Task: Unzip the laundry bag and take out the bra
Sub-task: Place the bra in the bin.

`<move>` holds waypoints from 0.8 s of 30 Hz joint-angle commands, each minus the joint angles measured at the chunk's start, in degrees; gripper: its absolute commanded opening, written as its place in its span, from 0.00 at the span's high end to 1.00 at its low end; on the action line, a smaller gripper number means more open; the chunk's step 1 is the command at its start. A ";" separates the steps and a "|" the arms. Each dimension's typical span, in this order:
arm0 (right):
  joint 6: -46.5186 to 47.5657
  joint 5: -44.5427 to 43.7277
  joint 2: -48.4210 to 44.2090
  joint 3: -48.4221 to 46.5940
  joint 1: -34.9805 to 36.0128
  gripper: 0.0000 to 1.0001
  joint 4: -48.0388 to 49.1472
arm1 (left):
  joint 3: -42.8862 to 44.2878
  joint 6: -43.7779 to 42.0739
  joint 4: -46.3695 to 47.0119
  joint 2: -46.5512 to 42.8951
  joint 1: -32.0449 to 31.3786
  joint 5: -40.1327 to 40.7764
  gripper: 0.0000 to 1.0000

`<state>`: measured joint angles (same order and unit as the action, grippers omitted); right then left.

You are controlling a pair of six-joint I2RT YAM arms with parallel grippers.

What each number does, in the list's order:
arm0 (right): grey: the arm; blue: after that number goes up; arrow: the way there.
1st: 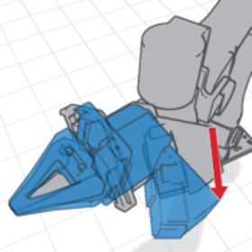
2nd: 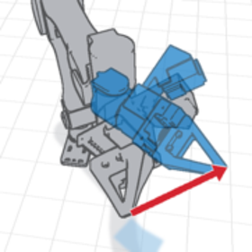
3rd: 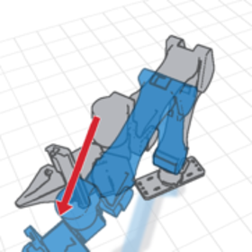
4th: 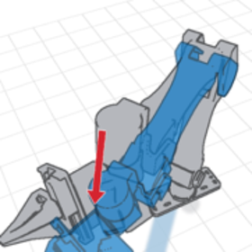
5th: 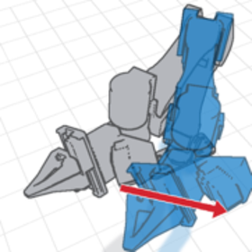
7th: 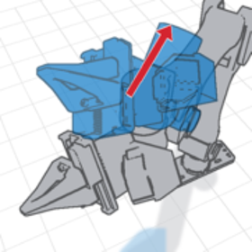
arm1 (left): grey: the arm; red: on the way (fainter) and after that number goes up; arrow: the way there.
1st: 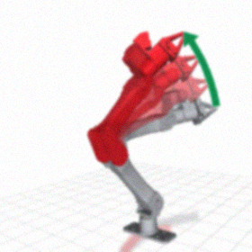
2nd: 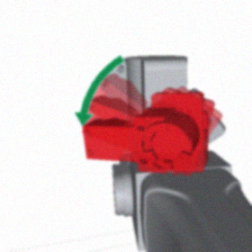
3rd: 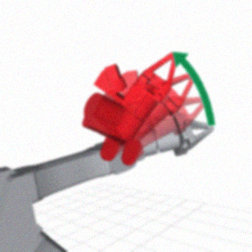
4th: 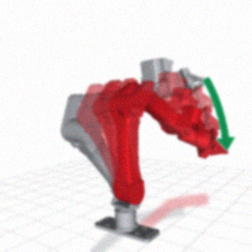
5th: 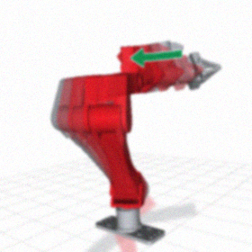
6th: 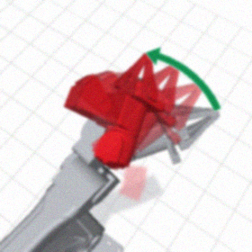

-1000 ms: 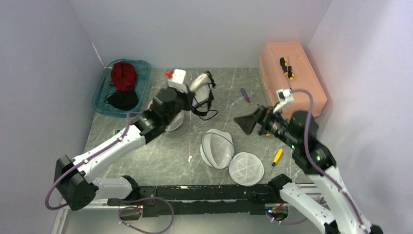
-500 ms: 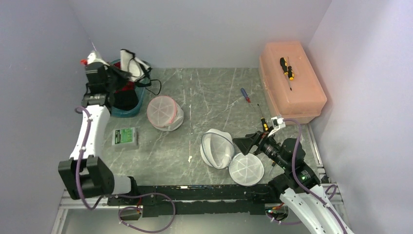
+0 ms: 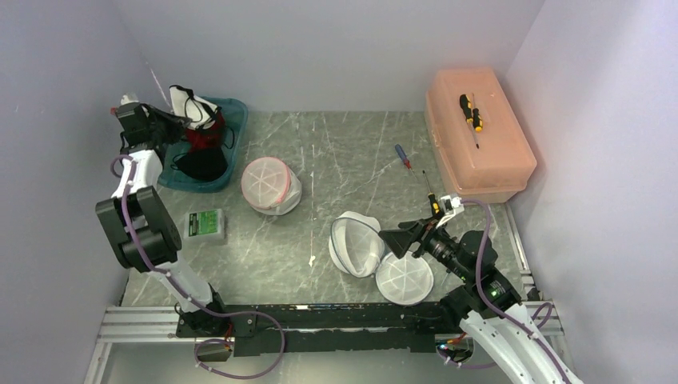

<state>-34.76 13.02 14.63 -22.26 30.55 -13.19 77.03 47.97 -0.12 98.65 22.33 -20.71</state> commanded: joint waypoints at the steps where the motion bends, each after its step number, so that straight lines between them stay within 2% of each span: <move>1: 0.41 -0.86 0.19 0.55 0.32 0.02 4.23 | 2.93 4.35 10.67 4.48 -0.27 -3.54 0.97; 3: 0.48 -0.95 0.51 0.62 0.32 0.02 4.47 | 3.93 3.83 9.51 5.74 -1.92 -0.89 0.97; 7: 0.23 -1.00 0.99 0.80 0.35 0.02 4.58 | 6.88 -2.13 2.35 6.66 -6.76 12.19 0.97; 16: 0.91 -1.14 0.95 0.12 0.35 0.02 2.78 | 12.42 -1.41 -4.93 12.80 -10.60 27.88 0.97; 19: 1.25 -1.40 0.75 0.11 0.37 0.02 2.10 | 13.93 -0.71 -5.96 15.16 -10.70 31.06 0.97; 24: 1.69 -1.68 0.89 0.20 0.30 0.02 2.10 | 16.15 -0.60 -6.71 19.35 -11.56 31.79 0.97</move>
<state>-34.39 12.27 15.49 -21.65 30.59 -12.21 89.95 47.29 -5.67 115.66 11.46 7.49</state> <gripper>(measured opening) 0.981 0.067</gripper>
